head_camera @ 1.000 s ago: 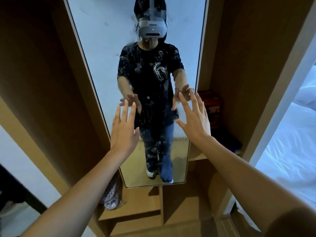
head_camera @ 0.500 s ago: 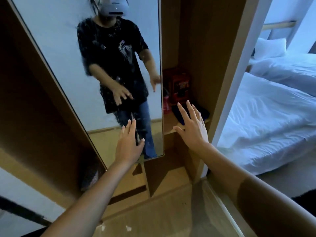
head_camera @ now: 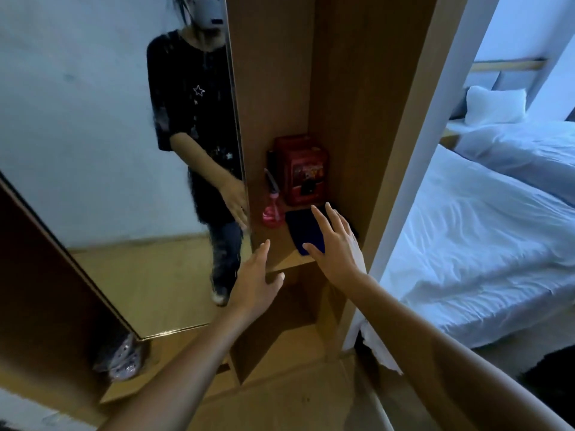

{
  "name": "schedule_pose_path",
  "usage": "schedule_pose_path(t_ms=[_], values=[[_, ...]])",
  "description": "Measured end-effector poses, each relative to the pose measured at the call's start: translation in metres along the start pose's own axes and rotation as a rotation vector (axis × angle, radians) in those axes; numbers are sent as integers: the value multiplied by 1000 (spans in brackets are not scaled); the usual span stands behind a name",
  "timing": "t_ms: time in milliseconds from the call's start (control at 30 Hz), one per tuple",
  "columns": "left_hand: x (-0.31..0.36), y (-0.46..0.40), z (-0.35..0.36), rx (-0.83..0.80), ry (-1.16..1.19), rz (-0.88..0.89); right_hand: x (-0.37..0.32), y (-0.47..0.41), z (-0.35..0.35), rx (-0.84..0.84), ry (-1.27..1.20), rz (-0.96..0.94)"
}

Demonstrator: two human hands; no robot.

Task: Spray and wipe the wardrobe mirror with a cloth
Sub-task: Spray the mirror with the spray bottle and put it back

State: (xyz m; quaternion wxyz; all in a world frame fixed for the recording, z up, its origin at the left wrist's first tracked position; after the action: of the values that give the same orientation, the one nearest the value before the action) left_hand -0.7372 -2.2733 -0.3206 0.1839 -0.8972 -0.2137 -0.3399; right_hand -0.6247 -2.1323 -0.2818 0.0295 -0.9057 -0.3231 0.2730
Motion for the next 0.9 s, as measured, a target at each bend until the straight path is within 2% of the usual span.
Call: schedule_pose_path(t_ms=[300,400,600,767,900], values=[[0,-59,49,65,105,-208,49,-71,21,-91,-27,-28],[-13,-87,55,117,118,-253,53,-101,37,-117,-21,-31],[-48,-148,72,120,110,-380,48,-163,73,-217,-51,-24],[-67,-179,88,151,245,-467,47,-199,101,-252,-141,-65],[-71,-204,91,305,280,-461,42,-220,118,-307,-238,-86]])
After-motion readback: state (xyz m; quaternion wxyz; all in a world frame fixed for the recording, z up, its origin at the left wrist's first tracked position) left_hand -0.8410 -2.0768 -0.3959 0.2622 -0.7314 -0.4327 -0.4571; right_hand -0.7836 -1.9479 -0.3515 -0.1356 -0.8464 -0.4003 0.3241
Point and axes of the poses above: each hand's wrist, its own y-axis away from the middle knuckle, its own z-axis out of the palm, x = y × z, the point moved 3 cm from there along -y, towards the middle knuckle, and after that the axes turned 9 degrees about z, right-handed, at the moved point
